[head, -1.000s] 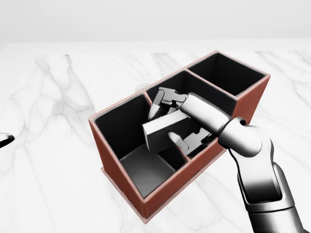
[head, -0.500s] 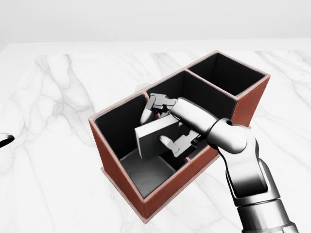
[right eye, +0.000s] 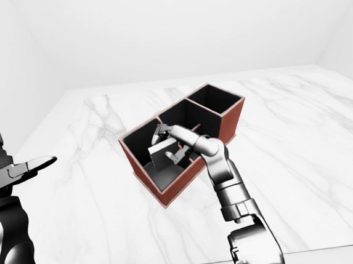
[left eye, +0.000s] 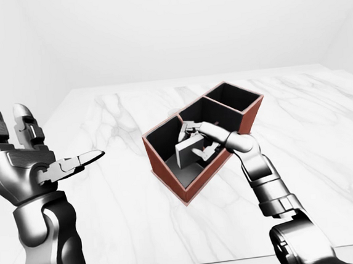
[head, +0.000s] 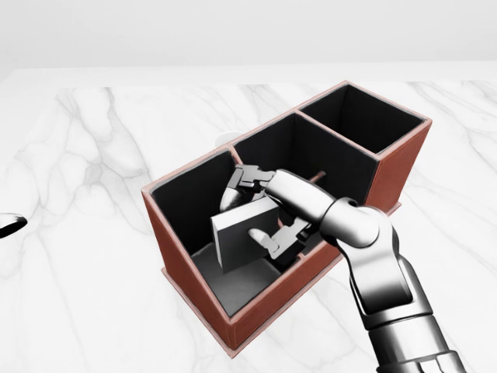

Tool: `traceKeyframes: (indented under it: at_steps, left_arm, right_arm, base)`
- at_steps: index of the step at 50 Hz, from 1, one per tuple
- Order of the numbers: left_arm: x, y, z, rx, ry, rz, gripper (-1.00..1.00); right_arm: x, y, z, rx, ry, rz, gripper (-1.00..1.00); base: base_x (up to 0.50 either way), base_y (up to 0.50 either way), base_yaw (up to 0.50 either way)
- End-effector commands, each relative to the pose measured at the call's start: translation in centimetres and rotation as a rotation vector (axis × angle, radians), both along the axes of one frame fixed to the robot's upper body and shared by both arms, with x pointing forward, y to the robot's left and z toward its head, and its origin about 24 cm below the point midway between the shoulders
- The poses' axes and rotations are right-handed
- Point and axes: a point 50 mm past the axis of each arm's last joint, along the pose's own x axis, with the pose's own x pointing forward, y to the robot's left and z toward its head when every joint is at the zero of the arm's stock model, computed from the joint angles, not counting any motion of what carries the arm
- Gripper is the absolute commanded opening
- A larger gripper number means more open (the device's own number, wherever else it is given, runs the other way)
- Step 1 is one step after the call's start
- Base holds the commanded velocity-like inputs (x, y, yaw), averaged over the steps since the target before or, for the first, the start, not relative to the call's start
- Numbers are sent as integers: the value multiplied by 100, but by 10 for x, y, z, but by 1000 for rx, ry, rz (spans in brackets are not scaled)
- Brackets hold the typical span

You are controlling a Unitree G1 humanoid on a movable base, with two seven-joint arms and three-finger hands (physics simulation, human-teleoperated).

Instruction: Pick up the book and place it in the left compartment of the caddy.

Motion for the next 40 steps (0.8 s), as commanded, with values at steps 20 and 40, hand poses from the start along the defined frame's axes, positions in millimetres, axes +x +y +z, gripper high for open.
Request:
traceKeyframes:
  at_steps: [20,40]
  left_arm:
    - [-3,-1,4,4,-22,1,100]
    - [1,-1,-2,5,8,-5,100]
  right_arm:
    - [6,3,-11,35,76,-2,-100]
    - [8,10,-17,2,105,7,-100]
  base:
    - [0,0,0]
    - [0,0,0]
